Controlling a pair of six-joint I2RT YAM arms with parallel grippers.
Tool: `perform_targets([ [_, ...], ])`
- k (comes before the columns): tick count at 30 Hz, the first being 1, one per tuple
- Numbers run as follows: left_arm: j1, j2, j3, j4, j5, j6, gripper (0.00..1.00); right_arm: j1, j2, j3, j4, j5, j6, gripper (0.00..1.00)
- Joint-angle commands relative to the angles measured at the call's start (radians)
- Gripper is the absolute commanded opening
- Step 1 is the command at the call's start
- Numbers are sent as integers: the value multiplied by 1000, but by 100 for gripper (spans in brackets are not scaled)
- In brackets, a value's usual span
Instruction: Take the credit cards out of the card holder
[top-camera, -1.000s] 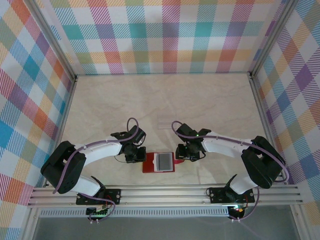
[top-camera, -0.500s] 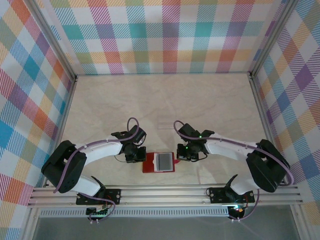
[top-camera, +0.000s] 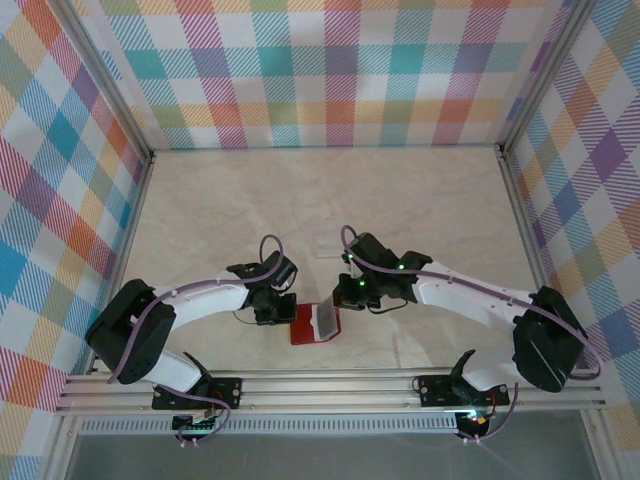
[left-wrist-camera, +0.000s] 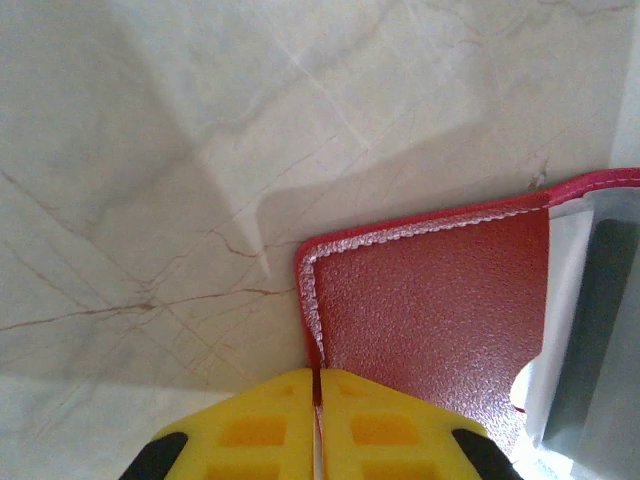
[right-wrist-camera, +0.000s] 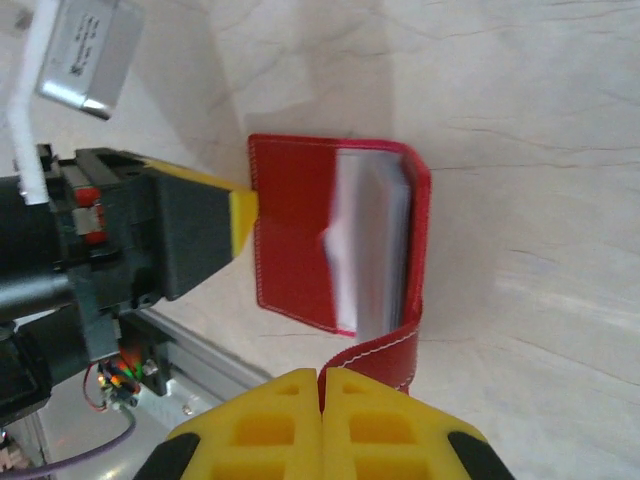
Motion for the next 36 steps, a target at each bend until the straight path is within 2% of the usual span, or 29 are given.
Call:
perform_targets([
  [1, 0, -76, 1, -65, -70, -11, 9, 25, 44, 61, 44, -42, 21, 0],
  [6, 44, -194, -11, -166, -124, -10, 10, 49, 117, 113, 73, -62, 26, 0],
  [12, 72, -293, -15, -220, -124, -6, 10, 55, 123, 138, 85, -64, 22, 0],
  [15, 76, -310, -15, -233, -126, -7, 11, 55, 113, 165, 36, -31, 5, 0],
  [23, 77, -316, 7, -241, -114, -7, 11, 55, 32, 199, -145, 103, -25, 0],
  [33, 76, -279, 15, -194, -39, -11, 11, 55, 61, 167, -62, 20, -13, 0],
  [36, 75, -257, 7, -157, -3, -19, 11, 55, 73, 153, -81, 38, -20, 0],
])
